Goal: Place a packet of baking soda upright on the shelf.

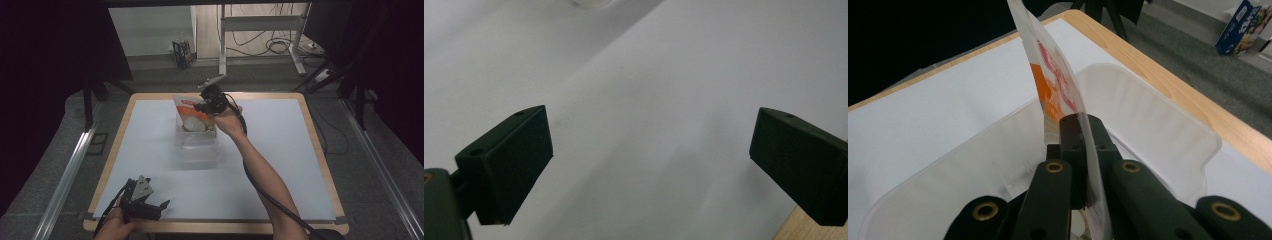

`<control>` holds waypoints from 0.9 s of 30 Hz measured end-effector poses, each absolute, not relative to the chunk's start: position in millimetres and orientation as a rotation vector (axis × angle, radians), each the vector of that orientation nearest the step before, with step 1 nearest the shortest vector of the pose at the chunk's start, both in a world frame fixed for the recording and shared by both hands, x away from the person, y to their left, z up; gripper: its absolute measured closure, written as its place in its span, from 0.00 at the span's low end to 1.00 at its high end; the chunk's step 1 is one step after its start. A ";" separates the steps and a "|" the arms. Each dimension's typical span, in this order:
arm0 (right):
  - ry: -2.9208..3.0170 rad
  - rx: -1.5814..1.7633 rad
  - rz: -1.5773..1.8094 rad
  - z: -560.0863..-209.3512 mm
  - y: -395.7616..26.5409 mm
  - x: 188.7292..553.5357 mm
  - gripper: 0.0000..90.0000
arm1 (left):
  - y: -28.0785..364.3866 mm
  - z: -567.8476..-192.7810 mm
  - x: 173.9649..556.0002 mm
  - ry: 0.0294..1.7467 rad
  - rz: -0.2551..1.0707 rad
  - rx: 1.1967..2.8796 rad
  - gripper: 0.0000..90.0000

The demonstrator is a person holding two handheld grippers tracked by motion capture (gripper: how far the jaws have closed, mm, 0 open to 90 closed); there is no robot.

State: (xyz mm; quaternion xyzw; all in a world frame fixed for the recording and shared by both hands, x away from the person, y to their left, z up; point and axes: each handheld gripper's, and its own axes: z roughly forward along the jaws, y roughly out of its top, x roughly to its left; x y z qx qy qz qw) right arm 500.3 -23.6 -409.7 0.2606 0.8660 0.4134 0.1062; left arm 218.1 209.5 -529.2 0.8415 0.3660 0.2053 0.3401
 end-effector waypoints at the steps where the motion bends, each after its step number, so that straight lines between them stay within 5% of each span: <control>1: 2.548 0.774 1.224 -410.7 -25.7 501.3 0.98 | 209.3 -529.2 218.2 0.952 0.535 2.192 0.04; 11: 2.559 0.807 1.179 -419.3 -38.6 504.6 0.92 | 208.4 -529.5 218.2 0.951 0.537 2.198 0.04; 20: 2.508 0.787 1.158 -414.1 -41.1 504.3 0.48 | 208.9 -529.5 218.6 0.955 0.533 2.194 0.04; 27: 2.483 0.782 1.166 -412.2 -45.9 502.0 0.33 | 209.1 -529.4 218.7 0.955 0.533 2.196 0.04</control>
